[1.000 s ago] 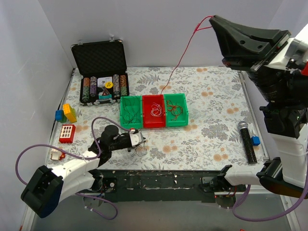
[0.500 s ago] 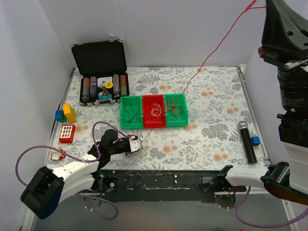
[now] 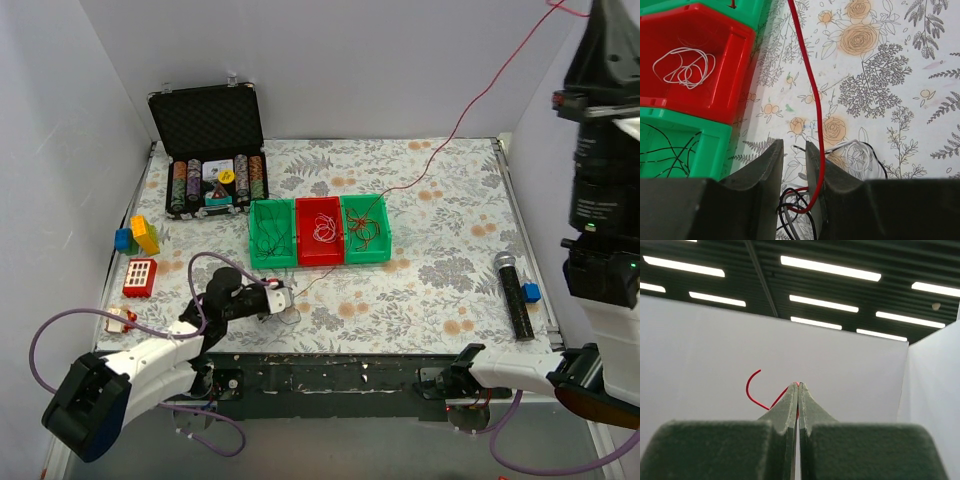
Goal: Untangle the cables
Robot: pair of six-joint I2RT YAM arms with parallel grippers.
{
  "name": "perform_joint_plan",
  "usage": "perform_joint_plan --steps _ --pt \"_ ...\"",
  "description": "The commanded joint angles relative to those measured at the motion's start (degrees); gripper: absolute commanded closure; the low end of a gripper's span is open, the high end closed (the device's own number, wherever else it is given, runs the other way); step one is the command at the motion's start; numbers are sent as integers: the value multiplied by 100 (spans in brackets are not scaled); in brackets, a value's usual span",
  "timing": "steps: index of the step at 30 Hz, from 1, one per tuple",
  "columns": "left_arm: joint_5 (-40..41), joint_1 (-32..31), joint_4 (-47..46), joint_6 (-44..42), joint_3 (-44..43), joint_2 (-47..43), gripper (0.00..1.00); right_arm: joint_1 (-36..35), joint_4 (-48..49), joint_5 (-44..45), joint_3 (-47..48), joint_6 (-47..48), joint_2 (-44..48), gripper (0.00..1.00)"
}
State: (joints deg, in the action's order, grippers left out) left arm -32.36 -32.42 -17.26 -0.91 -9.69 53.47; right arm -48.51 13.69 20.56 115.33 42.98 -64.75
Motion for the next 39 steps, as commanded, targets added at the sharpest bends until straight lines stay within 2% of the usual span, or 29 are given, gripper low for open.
perform_joint_plan --steps 1,4,7,9,12,14,16,23,28,30,32,33,36,38,39 --pt "63 52 170 -59 -401 -214 76 -18 -210 1114 -719 167 -179 99" --pt "63 52 406 47 -865 -276 77 -18 -410 1906 -1932 -147 -161 99" --pt "-33 52 653 47 -1201 -407 78 -18 -1296 1962 -2890 -1314 -47 99" --pt "-112 52 706 47 -1333 -548 78 -18 -1833 1349 -3584 -2202 190 99" --pt "-279 52 837 -6 -1508 -715 78 -18 -2081 -223 -4490 -2969 664 96" --pt "-420 52 995 -58 -1623 -777 77 -18 -2265 -919 -4808 -3137 823 96" --pt "-534 43 1110 -102 -1737 -794 77 -18 -2642 -1228 -4897 -3182 771 96" --pt "-728 43 1365 -217 -2001 -786 76 -18 -3277 -2362 -5247 -3445 683 74" --pt "-772 43 1690 -296 -2124 -856 76 -18 -3250 -2618 -5626 -3639 876 67" --pt "-772 52 1856 -375 -2020 -856 76 -18 -3276 -2688 -5705 -3665 885 54" --pt "-754 43 1858 -480 -1870 -839 76 -18 -3277 -2976 -5767 -3657 816 33" --pt "-737 43 1849 -498 -1809 -804 76 -18 -3242 -3196 -5811 -3639 728 27" --pt "-658 43 1805 -551 -1641 -611 75 -18 -2918 -3732 -6056 -3709 394 17" --pt "-675 43 1587 -630 -1405 -409 62 -18 -2417 -4006 -6478 -3771 -54 14" --pt "-684 43 1454 -656 -1325 -330 59 -18 -2293 -4033 -6584 -3806 -229 13"
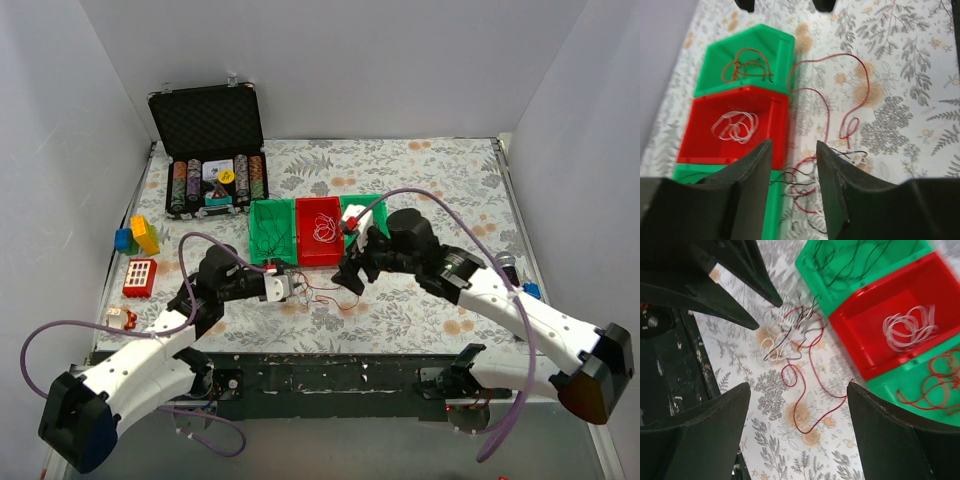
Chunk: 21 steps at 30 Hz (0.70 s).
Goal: Untangle the cables
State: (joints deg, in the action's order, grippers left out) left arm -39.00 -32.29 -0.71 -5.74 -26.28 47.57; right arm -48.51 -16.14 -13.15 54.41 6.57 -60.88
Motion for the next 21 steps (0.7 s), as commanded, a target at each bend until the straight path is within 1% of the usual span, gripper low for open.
perform_joint_plan --steps 1,2,5,6,7,10,12,16,18,21 --pt "-28 30 -315 -182 413 357 57 -27 883 -611 -589 -208 -774 13" --pt "-28 30 -481 -130 483 436 54 -18 1067 -593 -685 -261 -933 13" --pt "103 30 -834 99 589 674 43 -27 1490 -767 -862 -419 -1250 12" --pt "103 30 -878 143 581 770 38 -27 1561 -881 -897 -472 -1312 11" --pt "60 21 -878 187 554 867 32 -35 1831 -943 -958 -516 -1382 11" --pt "-195 21 -738 65 519 1069 26 -36 2149 -1075 -1082 -569 -1715 12" --pt "-230 4 -746 -259 615 1184 22 -44 2247 -1172 -1099 -569 -1988 12" --pt "-143 -14 -746 -691 826 1351 23 -44 2519 -1278 -1143 -613 -2524 16" --pt "-73 -14 -738 -858 958 1351 28 -53 2659 -1269 -1170 -613 -2831 19" --pt "-2 -14 -729 -1052 1063 1369 37 -79 2730 -1182 -1109 -806 -3271 25"
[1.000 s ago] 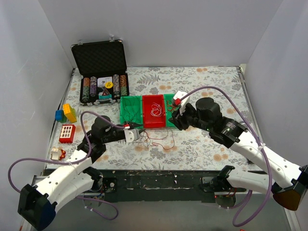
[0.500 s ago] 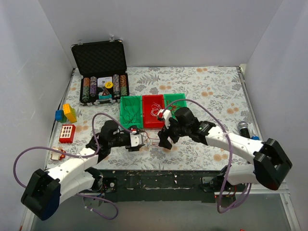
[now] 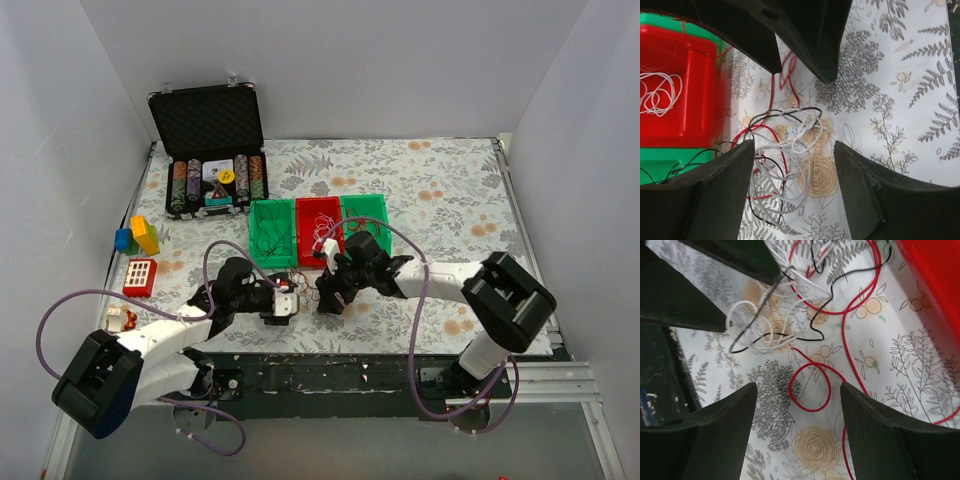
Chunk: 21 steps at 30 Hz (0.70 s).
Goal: Untangle the cables
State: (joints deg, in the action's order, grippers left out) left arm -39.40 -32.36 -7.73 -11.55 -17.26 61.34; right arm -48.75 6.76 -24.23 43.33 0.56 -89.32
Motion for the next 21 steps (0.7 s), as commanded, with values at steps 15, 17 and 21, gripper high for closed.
perform_joint_plan --steps 15,17,21 --pt "117 -7 104 -585 293 -333 98 -82 -227 1515 -588 -653 282 99" --pt "186 -7 201 -585 267 -394 100 -82 -482 1972 -773 -855 685 99" --pt "397 2 359 -612 275 -509 100 -82 -920 2755 -1116 -1128 1504 99"
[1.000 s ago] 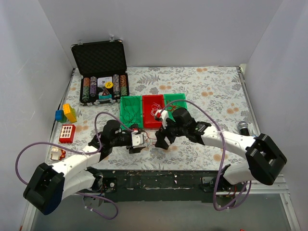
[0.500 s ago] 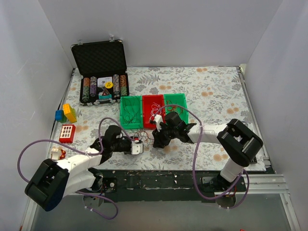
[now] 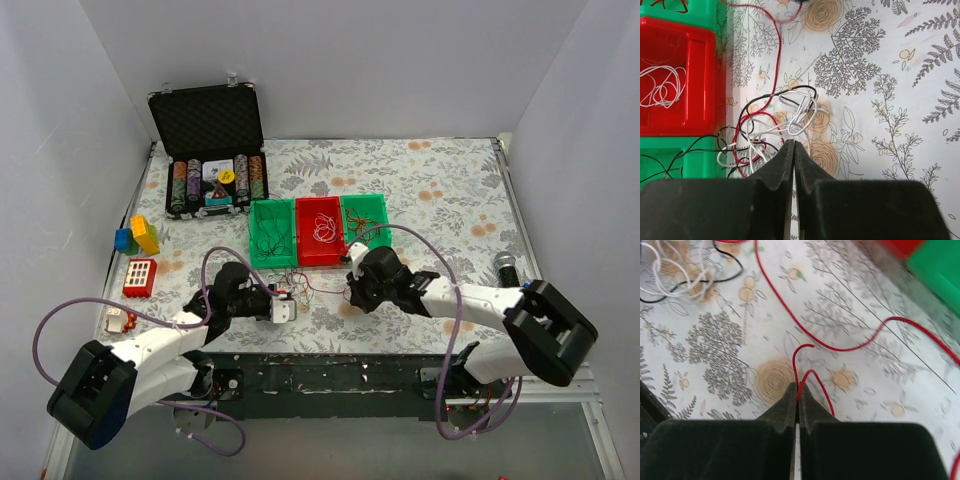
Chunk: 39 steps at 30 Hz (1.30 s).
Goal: Untangle the cables
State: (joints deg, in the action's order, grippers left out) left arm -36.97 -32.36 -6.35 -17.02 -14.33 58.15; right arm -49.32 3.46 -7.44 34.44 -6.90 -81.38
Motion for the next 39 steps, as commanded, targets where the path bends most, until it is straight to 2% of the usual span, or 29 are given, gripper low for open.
perform_joint_plan --steps 1,5,7,9,13,18,23,30,31,35,39 --pt "181 2 231 -13 -61 -225 100 -25 -749 1270 -244 -461 842 99" --pt "330 2 275 242 -307 -260 100 -25 -1374 2088 -34 -743 1098 99" --pt "506 2 100 583 -439 -234 100 -34 -1209 1880 -7 -508 1326 99" --pt "629 2 -164 953 -579 -199 98 -25 -797 1485 -42 -296 1546 89" --pt "446 2 -174 964 -712 -6 80 -25 -593 921 308 -5 1468 72" --pt "243 2 -209 393 -545 223 55 -25 -93 148 406 48 1310 62" --pt "225 2 82 14 -686 548 52 -25 233 -169 380 -40 1178 61" --pt "138 2 -174 -170 -747 820 64 -25 611 -468 467 -49 800 64" --pt "103 2 -165 -223 -730 856 69 -25 690 -495 485 -40 704 64" --pt "15 2 -86 -390 -738 839 99 -25 901 -714 704 39 168 64" --pt "67 2 361 -452 -905 698 100 -25 1138 -978 836 109 -394 60"
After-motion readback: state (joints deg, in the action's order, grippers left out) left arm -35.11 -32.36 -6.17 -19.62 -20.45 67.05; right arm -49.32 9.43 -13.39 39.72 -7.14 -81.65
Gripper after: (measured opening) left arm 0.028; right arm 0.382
